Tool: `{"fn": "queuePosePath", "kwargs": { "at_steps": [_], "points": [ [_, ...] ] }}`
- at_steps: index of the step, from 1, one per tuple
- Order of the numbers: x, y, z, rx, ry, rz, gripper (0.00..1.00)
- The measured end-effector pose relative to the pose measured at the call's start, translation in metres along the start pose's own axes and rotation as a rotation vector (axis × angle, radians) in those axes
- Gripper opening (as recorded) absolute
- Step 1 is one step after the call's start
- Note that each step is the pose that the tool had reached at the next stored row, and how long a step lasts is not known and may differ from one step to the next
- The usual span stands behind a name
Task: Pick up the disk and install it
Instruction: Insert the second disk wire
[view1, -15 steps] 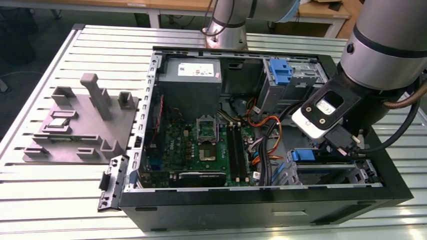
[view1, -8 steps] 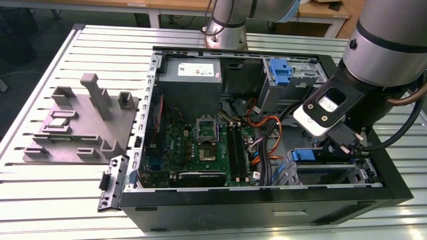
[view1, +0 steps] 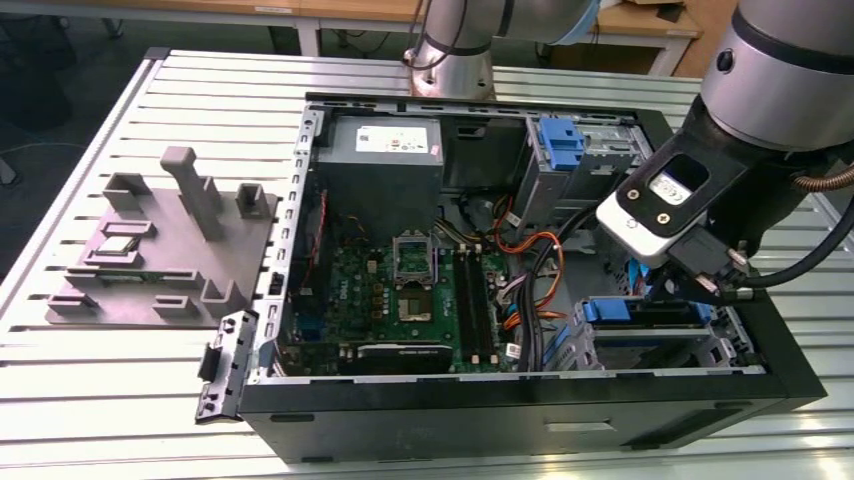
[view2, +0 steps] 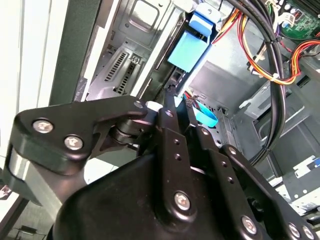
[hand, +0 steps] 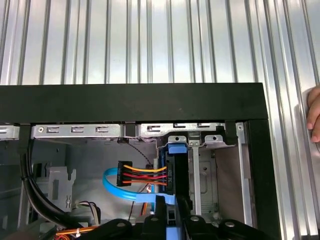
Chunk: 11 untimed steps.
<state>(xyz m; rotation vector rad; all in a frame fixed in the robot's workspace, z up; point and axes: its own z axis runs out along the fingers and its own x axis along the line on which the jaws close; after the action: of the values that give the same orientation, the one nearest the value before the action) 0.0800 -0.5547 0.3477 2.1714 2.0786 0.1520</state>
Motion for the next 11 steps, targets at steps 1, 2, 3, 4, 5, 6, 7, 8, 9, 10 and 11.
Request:
{"fn": "queuePosePath", "kwargs": {
  "at_steps": [1, 2, 3, 4, 5, 6, 7, 8, 9, 10, 11],
  "points": [
    [0.0000, 0.0000, 0.0000, 0.0000, 0.0001, 0.000, 0.22],
    [0.0000, 0.0000, 0.0000, 0.0001, 0.0000, 0.000, 0.16],
    [0.0000, 0.0000, 0.0000, 0.0001, -0.0001, 0.000, 0.10],
    [0.0000, 0.0000, -0.0001, 0.0001, -0.0002, 0.000, 0.10],
    [0.0000, 0.0000, -0.0001, 0.0001, -0.0001, 0.000, 0.10],
    [0.0000, 0.0000, -0.0001, 0.0002, -0.0002, 0.000, 0.10],
    [0.0000, 0.0000, -0.0001, 0.0002, -0.0002, 0.000, 0.10],
    [0.0000, 0.0000, -0.0001, 0.0003, -0.0001, 0.000, 0.10],
    [0.0000, 0.0000, -0.0001, 0.0006, -0.0001, 0.000, 0.10],
    [0.0000, 0.0000, -0.0002, 0.0010, -0.0002, 0.000, 0.10],
    [0.0000, 0.0000, -0.0002, 0.0010, -0.0002, 0.000, 0.10]
  ]
}}
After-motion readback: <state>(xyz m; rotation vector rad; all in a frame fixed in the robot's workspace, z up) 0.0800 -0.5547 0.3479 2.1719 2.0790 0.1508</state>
